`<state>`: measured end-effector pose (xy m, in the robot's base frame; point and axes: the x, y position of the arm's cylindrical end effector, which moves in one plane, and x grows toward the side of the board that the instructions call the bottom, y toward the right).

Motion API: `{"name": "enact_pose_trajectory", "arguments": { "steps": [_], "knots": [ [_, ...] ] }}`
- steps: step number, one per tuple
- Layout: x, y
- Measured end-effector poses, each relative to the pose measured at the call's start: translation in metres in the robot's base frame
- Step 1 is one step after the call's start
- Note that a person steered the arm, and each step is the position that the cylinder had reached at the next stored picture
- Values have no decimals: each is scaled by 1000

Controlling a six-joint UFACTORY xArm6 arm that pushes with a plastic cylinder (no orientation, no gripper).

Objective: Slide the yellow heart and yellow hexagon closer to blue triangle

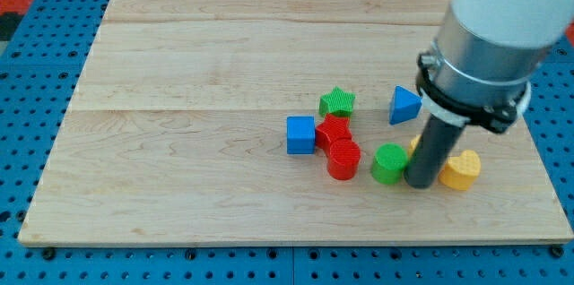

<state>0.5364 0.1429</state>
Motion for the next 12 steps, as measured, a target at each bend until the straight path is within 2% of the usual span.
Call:
{"name": "enact_pose_trajectory", "arguments": {
  "steps": [1, 2, 3, 12],
  "knots": [
    [-15, -24],
    [15, -15],
    [24, -14],
    [19, -20]
  ]
}}
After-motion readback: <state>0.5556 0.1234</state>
